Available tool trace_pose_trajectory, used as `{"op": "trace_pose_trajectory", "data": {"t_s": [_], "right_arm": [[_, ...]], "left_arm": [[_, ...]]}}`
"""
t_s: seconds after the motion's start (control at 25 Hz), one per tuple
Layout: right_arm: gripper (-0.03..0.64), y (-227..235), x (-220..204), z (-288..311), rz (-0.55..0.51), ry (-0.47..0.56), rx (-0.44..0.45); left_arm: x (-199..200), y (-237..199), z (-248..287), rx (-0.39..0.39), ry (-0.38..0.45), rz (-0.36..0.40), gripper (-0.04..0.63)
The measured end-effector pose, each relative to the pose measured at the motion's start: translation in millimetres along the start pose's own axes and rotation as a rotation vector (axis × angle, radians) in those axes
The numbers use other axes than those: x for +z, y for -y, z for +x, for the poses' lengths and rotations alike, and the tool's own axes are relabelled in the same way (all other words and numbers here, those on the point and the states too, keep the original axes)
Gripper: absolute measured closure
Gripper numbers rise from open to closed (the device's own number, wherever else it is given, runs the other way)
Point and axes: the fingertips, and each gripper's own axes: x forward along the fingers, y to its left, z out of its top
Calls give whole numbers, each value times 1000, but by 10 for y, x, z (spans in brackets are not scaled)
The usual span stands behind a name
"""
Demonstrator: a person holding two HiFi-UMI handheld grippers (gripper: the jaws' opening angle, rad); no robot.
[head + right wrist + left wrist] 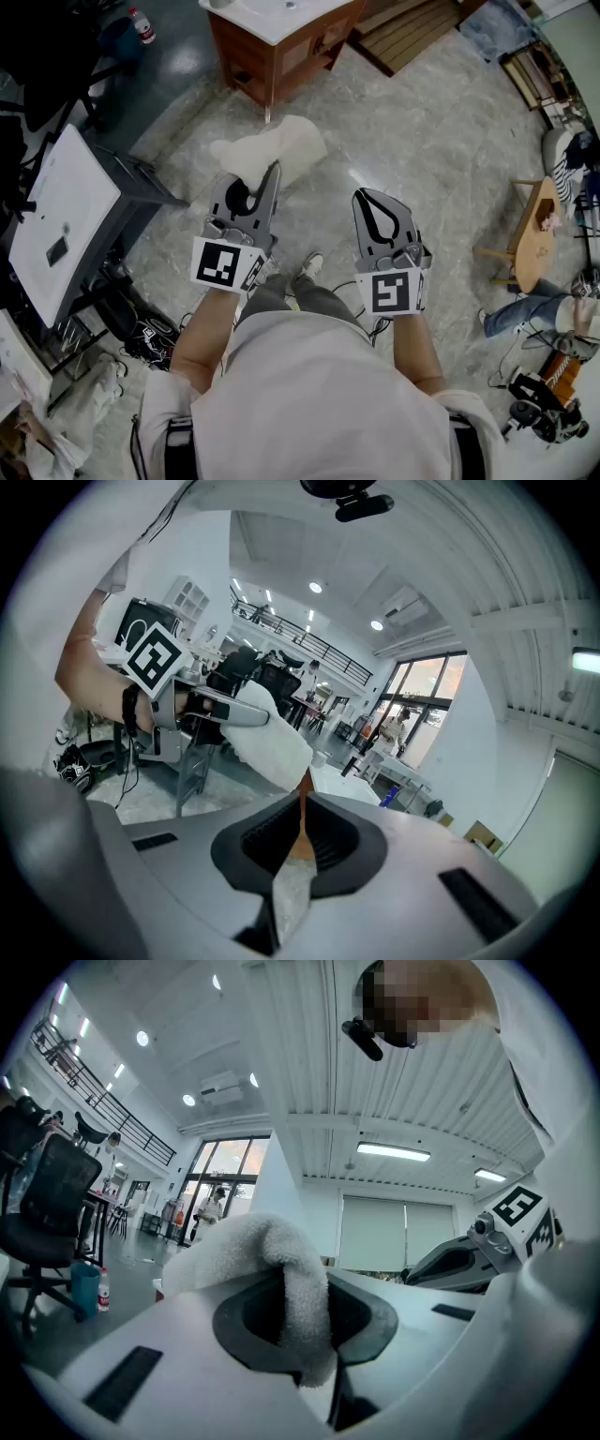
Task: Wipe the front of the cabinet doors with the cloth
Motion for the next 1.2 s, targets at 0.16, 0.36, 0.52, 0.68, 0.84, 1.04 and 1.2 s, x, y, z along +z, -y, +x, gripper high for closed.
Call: {"op": "trace_pose_trajectory", "data": {"t_s": [0.16, 0.36, 0.52, 0.68, 0.84, 1.04, 1.2], "right_arm": [[571, 98, -41, -24, -27, 33, -2], [569, 217, -90, -84, 3, 66, -7], [569, 366, -146, -151, 7, 81, -11], [569, 478, -225, -208, 22, 106, -6], [569, 592, -363, -271, 39, 141, 12], [569, 748, -563, -404, 25, 173, 31], [569, 852, -695, -369, 19, 174, 47]], "left_arm": [[-28, 87, 79, 5, 6, -10, 535], [-71, 121, 102, 29, 4, -124, 535], [-57, 179, 166, 62, 7, -179, 535], [-22, 271, 258, 90, 7, -172, 535], [-16, 441, 390, 108, 15, -136, 535], [-1, 683, 550, 134, 40, -97, 535], [7, 744, 659, 154, 48, -73, 535]]}}
